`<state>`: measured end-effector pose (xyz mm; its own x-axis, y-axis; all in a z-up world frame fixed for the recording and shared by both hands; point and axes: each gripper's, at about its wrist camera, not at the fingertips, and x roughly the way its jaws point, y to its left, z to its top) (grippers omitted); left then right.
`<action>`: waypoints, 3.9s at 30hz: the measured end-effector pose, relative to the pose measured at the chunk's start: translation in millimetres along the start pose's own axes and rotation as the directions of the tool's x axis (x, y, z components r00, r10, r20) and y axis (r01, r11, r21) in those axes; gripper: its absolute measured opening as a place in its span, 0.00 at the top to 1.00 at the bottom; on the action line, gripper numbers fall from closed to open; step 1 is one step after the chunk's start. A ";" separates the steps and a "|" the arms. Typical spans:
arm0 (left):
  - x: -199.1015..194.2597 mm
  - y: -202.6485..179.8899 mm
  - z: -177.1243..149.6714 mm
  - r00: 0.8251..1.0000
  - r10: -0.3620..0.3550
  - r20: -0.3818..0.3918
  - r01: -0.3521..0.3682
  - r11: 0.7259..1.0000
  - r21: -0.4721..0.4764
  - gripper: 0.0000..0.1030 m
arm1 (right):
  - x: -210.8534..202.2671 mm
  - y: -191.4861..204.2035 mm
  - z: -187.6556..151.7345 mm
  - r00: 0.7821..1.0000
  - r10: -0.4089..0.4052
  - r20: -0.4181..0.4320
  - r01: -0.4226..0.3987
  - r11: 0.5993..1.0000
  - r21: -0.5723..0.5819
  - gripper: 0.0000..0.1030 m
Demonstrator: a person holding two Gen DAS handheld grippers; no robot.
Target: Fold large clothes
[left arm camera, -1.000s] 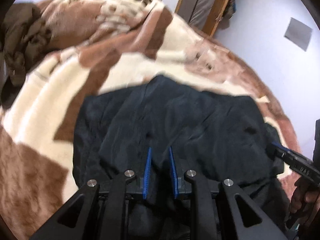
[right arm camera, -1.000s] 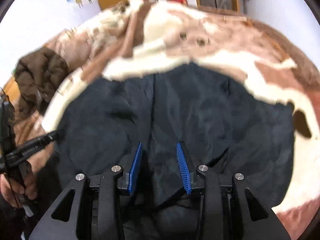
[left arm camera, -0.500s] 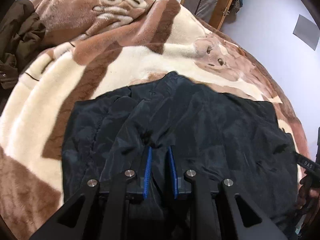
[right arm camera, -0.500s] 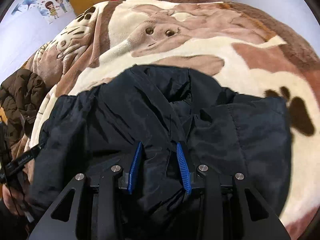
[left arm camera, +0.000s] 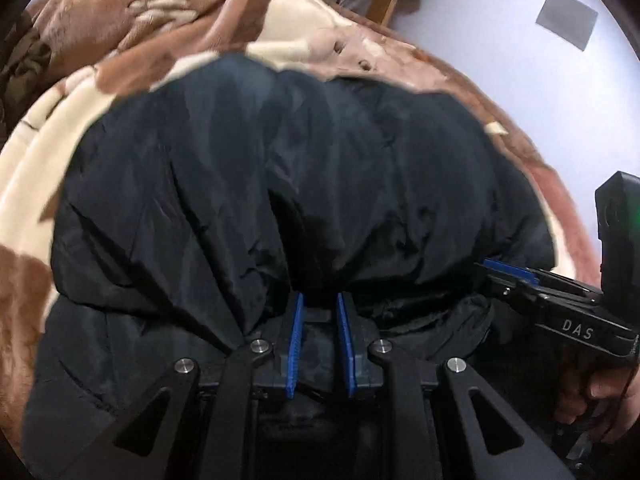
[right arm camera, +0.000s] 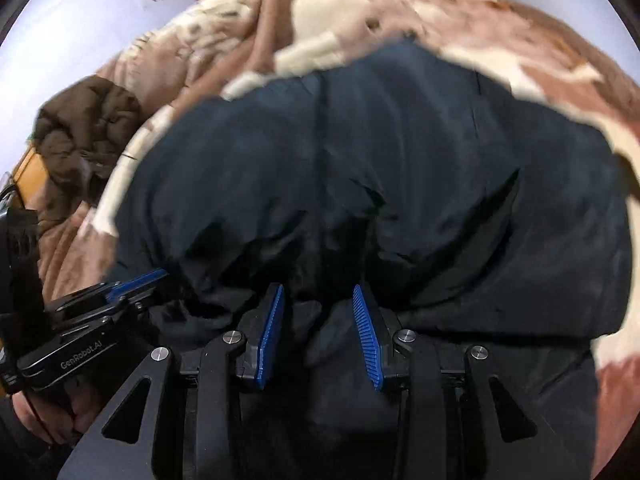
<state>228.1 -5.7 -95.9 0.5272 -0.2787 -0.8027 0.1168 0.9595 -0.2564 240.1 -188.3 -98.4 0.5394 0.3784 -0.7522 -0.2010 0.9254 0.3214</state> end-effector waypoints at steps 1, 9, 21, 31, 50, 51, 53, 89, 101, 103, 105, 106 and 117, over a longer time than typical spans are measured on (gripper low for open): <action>3.6 2.1 0.0 1.000 -0.004 -0.003 0.004 1.000 -0.015 0.81 | 2.5 0.5 -1.7 1.000 -0.009 0.000 0.009 1.000 -0.009 0.65; 21.1 -3.0 -1.8 0.999 0.041 -0.014 -0.041 0.999 0.002 0.81 | 15.4 8.0 -8.5 0.997 -0.072 0.011 0.072 0.995 -0.067 0.65; 27.8 -13.5 -2.0 0.998 0.069 -0.007 -0.069 0.998 0.008 0.81 | 6.8 4.3 -8.4 0.997 -0.070 0.008 0.071 0.995 -0.065 0.65; -36.2 -43.1 -14.6 0.992 0.110 0.055 -0.112 0.993 0.032 0.81 | -74.0 17.8 -32.0 0.995 -0.053 0.082 0.056 0.997 -0.046 0.64; -155.8 -66.4 -99.2 0.983 0.106 0.148 -0.121 0.989 0.091 0.81 | -192.1 17.5 -132.5 0.978 -0.071 0.194 0.080 0.996 -0.036 0.63; -158.6 -66.1 -103.7 0.984 0.107 0.145 -0.121 0.989 0.090 0.81 | -195.0 15.4 -136.3 0.978 -0.073 0.193 0.080 0.996 -0.033 0.62; -163.8 -66.2 -111.7 0.985 0.106 0.140 -0.119 0.989 0.087 0.81 | -200.3 12.6 -144.3 0.978 -0.077 0.193 0.082 0.996 -0.022 0.58; -151.5 93.4 -172.7 0.979 0.204 -0.015 -0.202 0.958 -0.205 0.43 | -171.5 -112.4 -204.6 0.997 -0.059 -0.051 0.073 0.937 0.343 0.42; -138.0 73.7 -172.1 0.977 0.187 -0.099 -0.200 0.969 -0.148 0.75 | -167.1 -98.0 -202.6 0.996 0.025 -0.088 0.007 0.939 0.345 0.83; -153.0 72.0 -166.9 0.987 0.151 -0.060 -0.160 0.971 -0.177 0.82 | -180.5 -93.1 -197.9 0.998 0.041 -0.047 -0.023 0.944 0.328 0.87; -172.7 73.3 -158.2 0.995 0.104 -0.001 -0.101 0.971 -0.217 0.84 | -200.2 -88.7 -190.6 0.997 0.074 0.010 -0.073 0.947 0.313 0.88; -185.6 72.6 -151.6 0.996 0.077 0.039 -0.066 0.971 -0.231 0.84 | -210.5 -86.5 -186.5 0.995 0.091 0.039 -0.098 0.948 0.304 0.88; -254.5 70.2 -132.0 0.980 -0.003 0.198 0.049 0.972 -0.229 0.85 | -282.4 -76.8 -188.0 0.965 0.174 0.198 -0.223 0.938 0.266 0.89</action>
<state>-8.9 127.2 19.3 0.6833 -0.2678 -0.6793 -0.0536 0.9094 -0.4124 -50.5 -362.1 -18.8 0.6475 0.5212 -0.5559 -0.0914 0.7774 0.6224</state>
